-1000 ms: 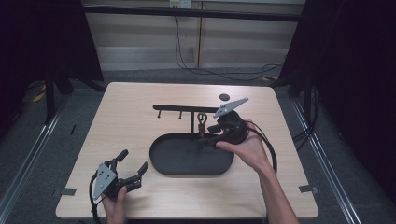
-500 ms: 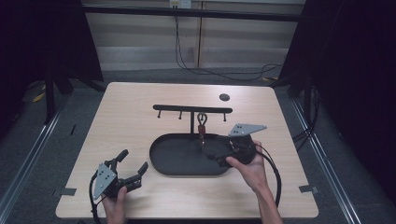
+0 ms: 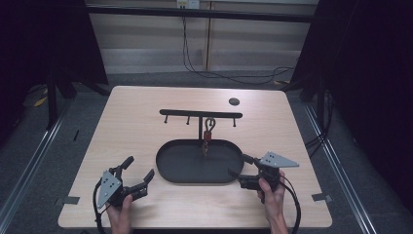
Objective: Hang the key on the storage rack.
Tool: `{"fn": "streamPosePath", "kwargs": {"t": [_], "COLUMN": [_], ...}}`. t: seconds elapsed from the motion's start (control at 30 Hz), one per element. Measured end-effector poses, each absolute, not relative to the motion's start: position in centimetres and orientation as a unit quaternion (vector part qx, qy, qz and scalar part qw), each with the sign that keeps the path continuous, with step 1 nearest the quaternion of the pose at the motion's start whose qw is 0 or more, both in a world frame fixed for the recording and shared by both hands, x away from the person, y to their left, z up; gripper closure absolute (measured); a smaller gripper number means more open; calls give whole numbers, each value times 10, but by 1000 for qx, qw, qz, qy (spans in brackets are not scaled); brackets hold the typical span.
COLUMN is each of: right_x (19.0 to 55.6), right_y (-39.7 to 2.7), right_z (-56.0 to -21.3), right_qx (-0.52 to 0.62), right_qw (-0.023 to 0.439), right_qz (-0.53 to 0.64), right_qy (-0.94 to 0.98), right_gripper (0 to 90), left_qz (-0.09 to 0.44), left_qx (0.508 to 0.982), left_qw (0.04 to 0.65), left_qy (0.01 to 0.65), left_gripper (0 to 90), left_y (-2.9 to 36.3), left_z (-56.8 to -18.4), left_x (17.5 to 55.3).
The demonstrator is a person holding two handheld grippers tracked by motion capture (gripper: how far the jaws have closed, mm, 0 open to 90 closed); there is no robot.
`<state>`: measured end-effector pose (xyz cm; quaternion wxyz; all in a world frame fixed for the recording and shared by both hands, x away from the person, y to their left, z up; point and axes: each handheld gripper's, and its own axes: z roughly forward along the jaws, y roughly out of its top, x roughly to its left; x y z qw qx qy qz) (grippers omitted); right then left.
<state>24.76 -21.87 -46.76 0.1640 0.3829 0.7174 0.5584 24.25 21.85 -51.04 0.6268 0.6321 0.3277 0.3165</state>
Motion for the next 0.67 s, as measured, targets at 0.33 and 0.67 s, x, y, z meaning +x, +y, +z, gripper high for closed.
{"fn": "streamPosePath", "kwargs": {"t": [0.33,0.67], "right_x": [226,216], "right_y": [-227,-231], "right_z": [-504,-510], "right_qx": [386,366], "right_qw": [268,329], "right_qz": [581,609], "right_qy": [664,622], "right_gripper": [203,156], "left_qz": [317,316], "left_qx": [632,632], "left_qw": [627,626], "left_qy": [328,328], "left_gripper": [159,159], "left_y": [219,219], "left_z": [-510,-510], "left_x": [242,242]}}
